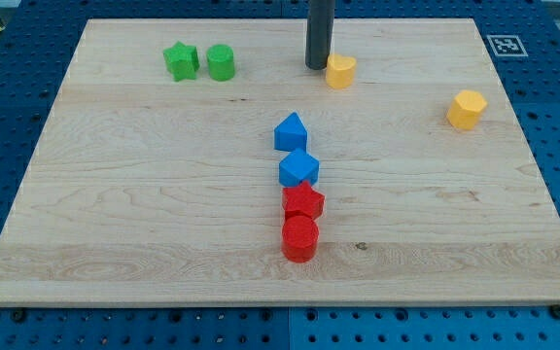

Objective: Push the yellow heart towards the yellow hexagon

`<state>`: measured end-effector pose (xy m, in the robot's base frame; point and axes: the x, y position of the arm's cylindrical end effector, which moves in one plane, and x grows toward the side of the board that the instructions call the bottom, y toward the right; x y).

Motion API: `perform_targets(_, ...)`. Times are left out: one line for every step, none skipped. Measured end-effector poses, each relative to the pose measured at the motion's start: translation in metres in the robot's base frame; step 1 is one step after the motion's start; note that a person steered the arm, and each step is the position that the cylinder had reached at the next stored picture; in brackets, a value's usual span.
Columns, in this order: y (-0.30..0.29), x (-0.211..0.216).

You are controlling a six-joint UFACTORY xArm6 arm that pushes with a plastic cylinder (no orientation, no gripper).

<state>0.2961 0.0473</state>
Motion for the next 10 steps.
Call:
perform_targets(0.017,0.003)
perform_targets(0.037,0.005)
perform_targets(0.046,0.012)
perform_targets(0.046,0.026)
perform_targets(0.046,0.040)
perform_targets(0.047,0.052)
perform_targets(0.052,0.059)
perform_targets(0.062,0.059)
perform_targets(0.063,0.047)
perform_targets(0.066,0.041)
